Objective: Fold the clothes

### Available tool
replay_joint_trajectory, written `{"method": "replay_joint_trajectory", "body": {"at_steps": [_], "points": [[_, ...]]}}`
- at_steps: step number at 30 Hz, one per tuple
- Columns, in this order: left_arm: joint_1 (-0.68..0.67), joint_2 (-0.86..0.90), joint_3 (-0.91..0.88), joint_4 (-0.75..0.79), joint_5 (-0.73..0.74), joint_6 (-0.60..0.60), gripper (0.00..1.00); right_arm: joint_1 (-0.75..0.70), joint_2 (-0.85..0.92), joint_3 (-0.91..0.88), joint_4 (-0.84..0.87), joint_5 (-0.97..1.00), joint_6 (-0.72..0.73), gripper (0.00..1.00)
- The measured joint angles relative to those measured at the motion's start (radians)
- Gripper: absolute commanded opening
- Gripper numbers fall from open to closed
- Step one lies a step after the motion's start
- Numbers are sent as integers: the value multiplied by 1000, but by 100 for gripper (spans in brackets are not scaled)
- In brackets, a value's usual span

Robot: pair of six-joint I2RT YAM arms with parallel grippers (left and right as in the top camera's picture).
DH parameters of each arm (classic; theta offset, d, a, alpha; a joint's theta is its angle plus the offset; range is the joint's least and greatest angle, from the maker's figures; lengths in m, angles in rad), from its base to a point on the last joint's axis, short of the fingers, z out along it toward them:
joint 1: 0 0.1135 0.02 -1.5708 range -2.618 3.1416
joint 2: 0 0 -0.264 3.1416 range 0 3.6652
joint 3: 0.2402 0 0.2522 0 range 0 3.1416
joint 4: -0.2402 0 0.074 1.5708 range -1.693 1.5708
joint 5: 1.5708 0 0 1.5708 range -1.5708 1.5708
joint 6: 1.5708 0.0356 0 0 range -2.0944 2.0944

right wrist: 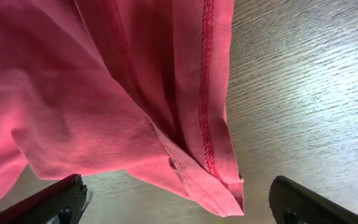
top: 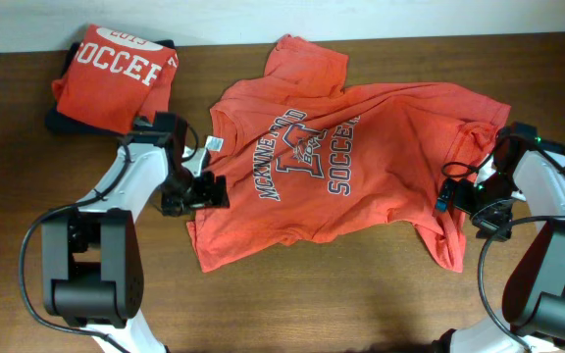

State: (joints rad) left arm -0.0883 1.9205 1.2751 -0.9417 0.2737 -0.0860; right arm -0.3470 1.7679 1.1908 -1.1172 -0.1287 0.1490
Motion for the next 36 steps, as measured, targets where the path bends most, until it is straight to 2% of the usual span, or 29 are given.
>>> {"method": "replay_joint_trajectory", "body": {"at_steps": [2, 4, 11, 15, 19, 22, 25, 32, 36], "points": [[0, 0, -12, 0, 6, 0, 89, 0, 0, 0, 0, 0, 0, 99], [0, 0, -14, 4, 8, 0, 82, 0, 0, 0, 0, 0, 0, 99], [0, 0, -14, 6, 11, 14, 50, 0, 0, 0, 0, 0, 0, 99], [0, 0, -14, 7, 14, 13, 38, 0, 0, 0, 0, 0, 0, 99], [0, 0, -14, 6, 15, 14, 37, 0, 0, 0, 0, 0, 0, 99], [0, 0, -14, 6, 14, 16, 46, 0, 0, 0, 0, 0, 0, 99], [0, 0, -14, -12, 5, 6, 50, 0, 0, 0, 0, 0, 0, 99], [0, 0, -14, -43, -77, -48, 49, 0, 0, 0, 0, 0, 0, 99], [0, 0, -16, -44, -95, -66, 26, 0, 0, 0, 0, 0, 0, 99]]}}
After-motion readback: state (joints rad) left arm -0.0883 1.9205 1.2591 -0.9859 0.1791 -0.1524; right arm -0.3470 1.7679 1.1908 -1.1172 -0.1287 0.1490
